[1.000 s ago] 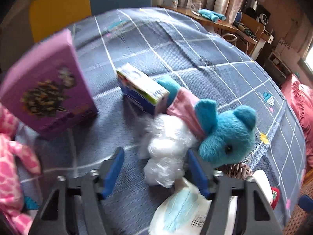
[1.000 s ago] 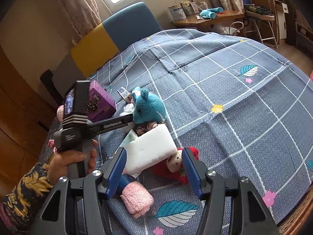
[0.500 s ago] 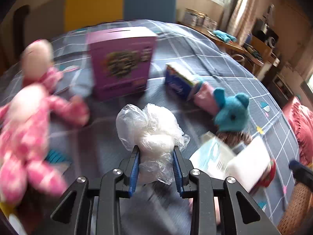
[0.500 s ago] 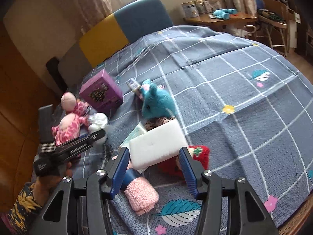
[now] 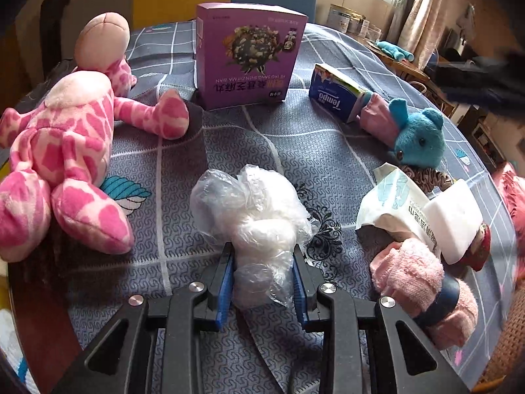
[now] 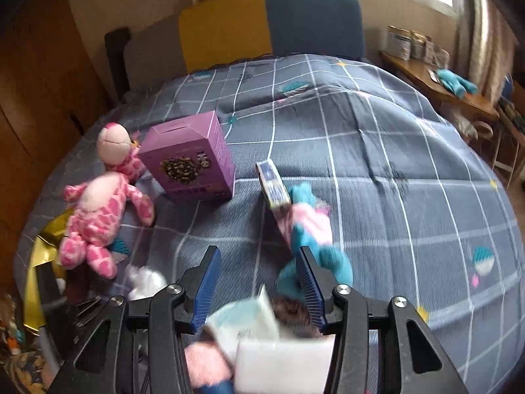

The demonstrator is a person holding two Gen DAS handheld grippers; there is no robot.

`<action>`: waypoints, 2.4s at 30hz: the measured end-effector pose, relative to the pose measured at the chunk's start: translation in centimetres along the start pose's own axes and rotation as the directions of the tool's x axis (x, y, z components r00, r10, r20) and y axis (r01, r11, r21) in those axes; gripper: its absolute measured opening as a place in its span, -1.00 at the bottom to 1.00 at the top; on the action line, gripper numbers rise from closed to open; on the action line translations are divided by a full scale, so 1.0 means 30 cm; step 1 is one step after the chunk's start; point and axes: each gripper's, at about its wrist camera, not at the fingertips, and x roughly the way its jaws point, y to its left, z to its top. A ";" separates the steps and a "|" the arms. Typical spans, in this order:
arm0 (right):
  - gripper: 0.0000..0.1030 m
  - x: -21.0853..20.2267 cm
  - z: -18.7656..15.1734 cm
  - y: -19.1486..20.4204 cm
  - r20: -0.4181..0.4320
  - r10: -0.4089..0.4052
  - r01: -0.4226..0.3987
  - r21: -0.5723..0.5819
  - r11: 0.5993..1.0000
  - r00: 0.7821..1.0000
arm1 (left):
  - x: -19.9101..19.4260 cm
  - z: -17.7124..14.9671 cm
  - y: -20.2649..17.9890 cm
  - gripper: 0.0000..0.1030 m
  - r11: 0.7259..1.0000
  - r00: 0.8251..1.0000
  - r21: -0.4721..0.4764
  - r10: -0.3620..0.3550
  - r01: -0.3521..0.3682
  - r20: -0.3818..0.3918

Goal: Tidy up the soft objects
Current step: 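Lift the plastic bag with the left tool while the right tool grasps the white tissue pack, then lower the plastic bag into the gold tray and open the left tool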

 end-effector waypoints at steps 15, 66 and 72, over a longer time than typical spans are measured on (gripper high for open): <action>-0.53 0.436 0.213 0.065 -0.162 -0.164 0.138 -0.164 0.977 0.973 | -0.004 -0.011 0.033 -0.40 0.997 0.997 -0.056 -0.059 0.061 0.041; -0.53 0.124 -0.382 0.466 -0.196 0.158 -0.174 -0.069 0.982 0.968 | -0.526 -0.230 0.876 -0.44 0.813 0.970 -0.569 0.220 -0.127 0.098; -0.53 0.120 -0.382 0.470 -0.197 0.147 -0.164 -0.075 0.984 0.969 | -0.407 -0.130 0.888 -0.42 0.831 0.983 -0.544 0.175 -0.116 0.057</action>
